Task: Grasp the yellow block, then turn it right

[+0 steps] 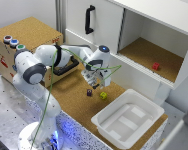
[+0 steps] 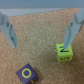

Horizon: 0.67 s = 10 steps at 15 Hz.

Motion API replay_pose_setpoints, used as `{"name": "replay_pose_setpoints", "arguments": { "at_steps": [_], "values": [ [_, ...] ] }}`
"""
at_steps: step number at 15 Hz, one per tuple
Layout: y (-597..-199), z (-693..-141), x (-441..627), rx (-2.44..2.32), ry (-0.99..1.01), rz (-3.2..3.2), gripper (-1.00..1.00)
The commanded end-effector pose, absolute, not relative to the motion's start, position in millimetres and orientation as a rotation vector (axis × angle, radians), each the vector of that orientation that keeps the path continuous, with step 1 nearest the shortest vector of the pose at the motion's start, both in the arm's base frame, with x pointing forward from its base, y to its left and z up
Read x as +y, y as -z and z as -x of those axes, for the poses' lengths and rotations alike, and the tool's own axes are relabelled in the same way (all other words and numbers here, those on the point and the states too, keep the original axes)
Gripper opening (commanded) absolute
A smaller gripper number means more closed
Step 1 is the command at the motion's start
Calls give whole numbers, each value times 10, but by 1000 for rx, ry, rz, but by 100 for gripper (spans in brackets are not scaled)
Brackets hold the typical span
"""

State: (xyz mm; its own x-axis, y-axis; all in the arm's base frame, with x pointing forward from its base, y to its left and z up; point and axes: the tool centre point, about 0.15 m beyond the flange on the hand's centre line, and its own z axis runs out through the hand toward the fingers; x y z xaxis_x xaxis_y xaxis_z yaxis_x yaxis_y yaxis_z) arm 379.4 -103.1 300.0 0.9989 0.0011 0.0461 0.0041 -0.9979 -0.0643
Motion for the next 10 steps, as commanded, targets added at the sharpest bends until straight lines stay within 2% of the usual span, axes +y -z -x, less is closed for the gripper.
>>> {"name": "replay_pose_setpoints", "arguments": {
  "at_steps": [1, 10],
  "values": [
    [-2769, -3747, -1210, -294, 11, 3096, 100],
    [-2362, -3922, -1605, -80, 59, 3110, 100]
  ]
}}
